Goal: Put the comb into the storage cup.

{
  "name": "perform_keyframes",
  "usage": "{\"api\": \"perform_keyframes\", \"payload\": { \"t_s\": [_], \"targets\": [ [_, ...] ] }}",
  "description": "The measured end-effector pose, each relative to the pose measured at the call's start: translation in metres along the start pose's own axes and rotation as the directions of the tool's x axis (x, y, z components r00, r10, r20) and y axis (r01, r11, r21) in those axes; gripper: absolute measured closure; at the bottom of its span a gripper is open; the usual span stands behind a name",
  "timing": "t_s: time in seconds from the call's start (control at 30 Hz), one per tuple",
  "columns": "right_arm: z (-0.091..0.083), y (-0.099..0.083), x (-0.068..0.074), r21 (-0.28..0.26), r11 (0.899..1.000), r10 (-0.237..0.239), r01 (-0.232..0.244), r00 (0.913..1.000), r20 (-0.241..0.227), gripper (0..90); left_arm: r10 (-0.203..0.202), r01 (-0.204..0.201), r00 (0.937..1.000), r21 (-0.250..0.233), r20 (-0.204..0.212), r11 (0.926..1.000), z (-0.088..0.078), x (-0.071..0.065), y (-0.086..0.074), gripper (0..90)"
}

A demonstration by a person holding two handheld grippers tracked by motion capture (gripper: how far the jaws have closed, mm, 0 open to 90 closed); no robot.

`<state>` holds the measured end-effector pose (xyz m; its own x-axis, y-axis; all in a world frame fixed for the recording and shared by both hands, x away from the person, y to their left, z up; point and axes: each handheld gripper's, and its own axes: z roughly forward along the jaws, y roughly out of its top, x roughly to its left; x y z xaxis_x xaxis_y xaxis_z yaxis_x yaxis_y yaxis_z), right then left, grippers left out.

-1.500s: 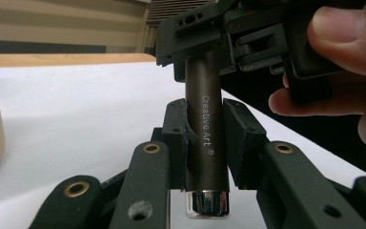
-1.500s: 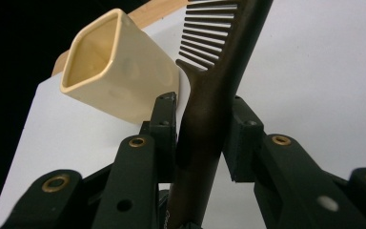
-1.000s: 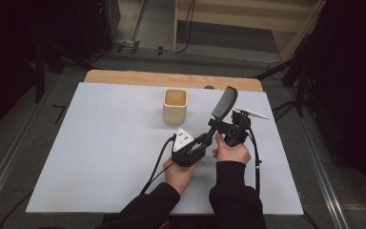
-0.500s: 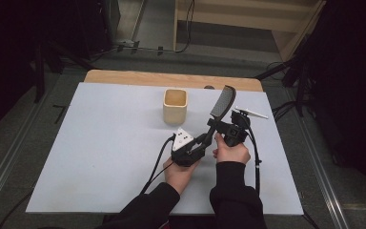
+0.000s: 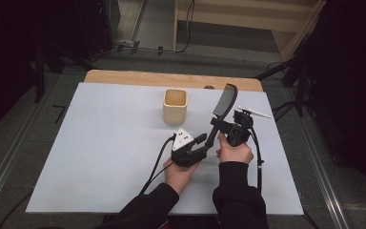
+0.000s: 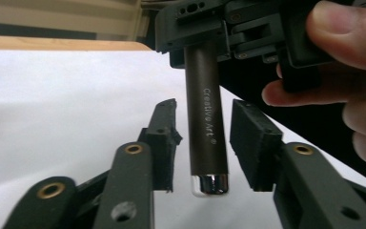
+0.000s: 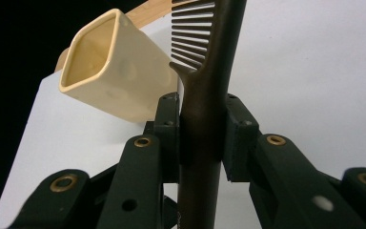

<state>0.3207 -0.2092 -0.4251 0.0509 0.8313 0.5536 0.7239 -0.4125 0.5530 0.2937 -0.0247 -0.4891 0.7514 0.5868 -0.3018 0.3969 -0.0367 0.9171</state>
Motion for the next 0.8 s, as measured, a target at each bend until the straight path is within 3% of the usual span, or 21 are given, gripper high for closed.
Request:
{"api": "perform_keyframes", "payload": {
  "t_s": [0.17, 0.47, 0.57, 0.8],
  "targets": [
    [0.0, 0.003, -0.002, 0.004, 1.0, -0.031, 0.031, 0.9993, 0.023, 70.3, 0.002, -0.003, 0.9997, 0.027, 0.025, 0.9996, -0.003, -0.001, 0.004, 56.5],
    [-0.002, 0.004, -0.005, -0.005, 0.998, -0.068, 0.068, 0.9971, 0.036, 70.3, 0.013, -0.015, 0.9994, 0.073, 0.033, 0.9972, -0.009, 0.003, 0.009, 52.2],
    [-0.003, 0.003, -0.005, -0.015, 0.996, -0.083, 0.084, 0.9959, 0.036, 70.3, 0.034, -0.037, 0.999, 0.105, 0.03, 0.9938, -0.011, 0.006, 0.01, 52.1],
    [-0.002, 0.003, -0.01, -0.013, 0.994, -0.112, 0.113, 0.9928, 0.042, 70.3, 0.026, -0.033, 0.9988, 0.17, 0.04, 0.985, -0.014, 0.009, 0.014, 47.9]
  ]
}}
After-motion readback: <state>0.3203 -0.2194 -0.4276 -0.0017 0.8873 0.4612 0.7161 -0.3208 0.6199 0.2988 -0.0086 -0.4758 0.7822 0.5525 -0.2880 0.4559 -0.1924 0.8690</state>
